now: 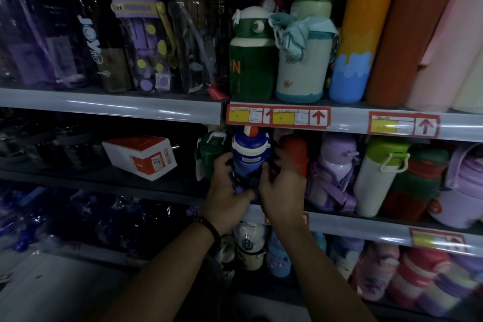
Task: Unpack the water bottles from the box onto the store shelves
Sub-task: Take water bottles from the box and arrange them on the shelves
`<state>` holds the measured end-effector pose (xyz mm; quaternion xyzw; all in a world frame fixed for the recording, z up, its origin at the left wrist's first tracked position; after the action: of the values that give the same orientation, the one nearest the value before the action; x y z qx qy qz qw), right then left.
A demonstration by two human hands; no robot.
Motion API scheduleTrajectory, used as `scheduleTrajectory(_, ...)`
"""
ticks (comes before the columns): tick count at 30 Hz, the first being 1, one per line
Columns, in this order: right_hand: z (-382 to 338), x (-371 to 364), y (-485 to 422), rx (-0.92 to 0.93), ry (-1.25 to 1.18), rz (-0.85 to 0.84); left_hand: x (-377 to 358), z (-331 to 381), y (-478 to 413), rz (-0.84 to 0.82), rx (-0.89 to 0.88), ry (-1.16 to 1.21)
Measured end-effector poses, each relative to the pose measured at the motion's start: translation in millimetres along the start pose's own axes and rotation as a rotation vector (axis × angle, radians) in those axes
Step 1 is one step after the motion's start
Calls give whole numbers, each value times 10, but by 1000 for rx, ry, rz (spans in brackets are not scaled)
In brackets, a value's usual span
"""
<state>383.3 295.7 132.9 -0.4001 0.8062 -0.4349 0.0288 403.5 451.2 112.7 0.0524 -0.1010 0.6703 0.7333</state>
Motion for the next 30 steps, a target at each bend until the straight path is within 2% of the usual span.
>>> scheduleTrajectory(3, -11, -26, 28, -40, -22, -7, -29, 35, 15, -24, -19, 23)
scheduleTrajectory(10, -43, -105, 8, 23, -18, -89, -91, 35, 1, -112, -34, -39)
scheduleTrajectory(15, -112, -147, 38, 26, -126, -92, -101, -10, -34, -113, -22, -51)
scheduleTrajectory(24, -50, -198, 36, -12, 37, -152, -78, 73, 2, -132, -29, -14)
scheduleTrajectory(30, -76, -193, 36, -1, -80, -121, -116, 122, 27, -167, -41, -72)
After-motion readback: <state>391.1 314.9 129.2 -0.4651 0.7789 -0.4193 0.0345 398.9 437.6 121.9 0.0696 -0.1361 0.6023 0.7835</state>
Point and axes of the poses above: each hand's wrist, its own y-axis away from the middle knuckle, its own x-axis out of the back of the hand, z = x × y, the point moved 8 cm from there along -y, towards the middle knuckle, and after that the axes turned 10 degrees about x, right-handed, at the moved point
